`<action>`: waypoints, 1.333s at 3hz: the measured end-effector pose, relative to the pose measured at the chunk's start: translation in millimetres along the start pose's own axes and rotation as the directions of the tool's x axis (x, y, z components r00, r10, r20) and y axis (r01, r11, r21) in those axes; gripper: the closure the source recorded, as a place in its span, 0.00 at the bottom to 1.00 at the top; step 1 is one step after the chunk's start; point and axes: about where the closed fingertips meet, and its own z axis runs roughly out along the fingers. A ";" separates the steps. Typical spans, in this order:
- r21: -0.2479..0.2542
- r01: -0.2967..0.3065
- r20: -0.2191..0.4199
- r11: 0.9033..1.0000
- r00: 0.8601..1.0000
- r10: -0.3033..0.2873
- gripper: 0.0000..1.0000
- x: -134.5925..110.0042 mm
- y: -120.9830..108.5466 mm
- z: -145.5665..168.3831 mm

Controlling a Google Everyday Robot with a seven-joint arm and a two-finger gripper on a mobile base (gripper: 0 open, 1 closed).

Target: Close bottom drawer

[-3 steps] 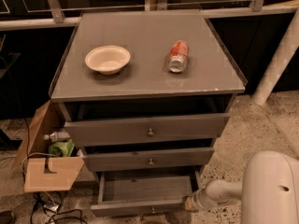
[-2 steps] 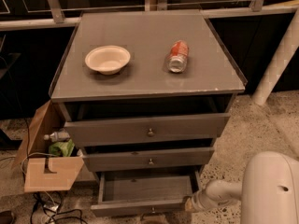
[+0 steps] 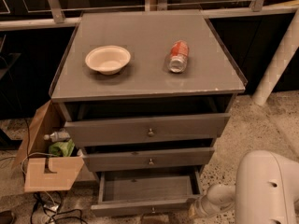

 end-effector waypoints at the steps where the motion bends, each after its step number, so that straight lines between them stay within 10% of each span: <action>1: -0.035 0.002 0.029 0.999 1.000 0.000 1.00 -22.4 21.3 -3.7; 4: -0.025 -0.009 0.080 1.000 0.997 0.011 1.00 -61.9 36.6 8.0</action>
Offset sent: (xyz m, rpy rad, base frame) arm 0.1034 0.0391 0.0238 0.0105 -0.1470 -0.0315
